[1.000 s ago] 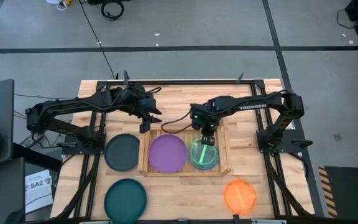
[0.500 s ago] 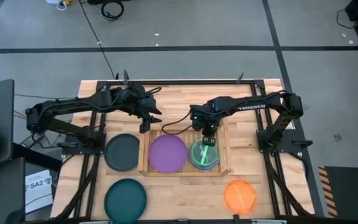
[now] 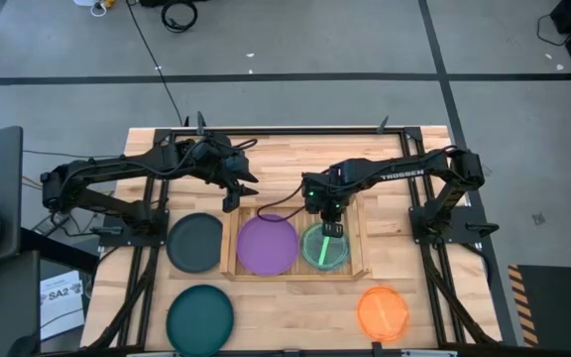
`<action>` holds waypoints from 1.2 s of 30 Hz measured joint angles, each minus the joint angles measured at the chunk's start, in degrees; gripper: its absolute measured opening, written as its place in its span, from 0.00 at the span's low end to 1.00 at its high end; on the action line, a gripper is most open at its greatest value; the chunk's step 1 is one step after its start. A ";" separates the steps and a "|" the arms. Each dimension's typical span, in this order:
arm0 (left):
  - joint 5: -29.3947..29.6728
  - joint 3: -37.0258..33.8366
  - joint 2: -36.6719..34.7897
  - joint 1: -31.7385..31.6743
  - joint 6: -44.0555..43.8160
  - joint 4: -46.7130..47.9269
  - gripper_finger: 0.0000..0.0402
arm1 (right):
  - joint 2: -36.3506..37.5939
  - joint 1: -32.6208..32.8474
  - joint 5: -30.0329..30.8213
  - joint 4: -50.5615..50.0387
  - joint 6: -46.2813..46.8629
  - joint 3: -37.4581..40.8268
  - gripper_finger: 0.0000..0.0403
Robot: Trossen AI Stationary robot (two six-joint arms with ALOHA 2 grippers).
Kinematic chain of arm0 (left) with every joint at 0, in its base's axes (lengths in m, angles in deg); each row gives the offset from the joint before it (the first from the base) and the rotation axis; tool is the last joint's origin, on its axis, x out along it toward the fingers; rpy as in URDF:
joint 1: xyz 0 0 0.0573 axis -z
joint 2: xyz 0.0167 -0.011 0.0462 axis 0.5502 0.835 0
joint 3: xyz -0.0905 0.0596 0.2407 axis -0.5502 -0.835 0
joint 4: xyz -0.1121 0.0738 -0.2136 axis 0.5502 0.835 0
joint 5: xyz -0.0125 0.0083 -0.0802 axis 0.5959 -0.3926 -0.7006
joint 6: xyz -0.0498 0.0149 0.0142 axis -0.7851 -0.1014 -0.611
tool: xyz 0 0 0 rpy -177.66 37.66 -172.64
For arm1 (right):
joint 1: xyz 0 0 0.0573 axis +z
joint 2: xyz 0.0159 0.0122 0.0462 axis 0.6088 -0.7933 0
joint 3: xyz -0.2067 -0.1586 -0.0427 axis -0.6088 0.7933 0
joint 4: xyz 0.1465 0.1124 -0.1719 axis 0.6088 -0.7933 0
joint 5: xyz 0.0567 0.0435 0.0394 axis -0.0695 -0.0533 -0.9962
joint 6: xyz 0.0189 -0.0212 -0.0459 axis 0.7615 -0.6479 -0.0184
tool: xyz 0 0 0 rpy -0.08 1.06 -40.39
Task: Place and stack plates onto a shelf
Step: Stack the green plate on top of the blue plate on the shelf, then stack the dark green plate on top of the violet plate on the shelf
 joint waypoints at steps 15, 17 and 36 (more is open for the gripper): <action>0.00 0.02 0.00 -0.01 -0.06 0.04 0.44 | -5.30 -0.04 1.23 0.62 -4.21 0.04 0.01; 0.02 0.02 0.00 0.01 -0.04 0.00 0.44 | -5.66 -0.17 1.25 0.67 -4.31 0.07 0.01; 0.00 0.02 0.02 0.00 -0.04 -0.17 0.44 | -5.51 -0.41 3.39 1.31 -4.31 0.07 0.17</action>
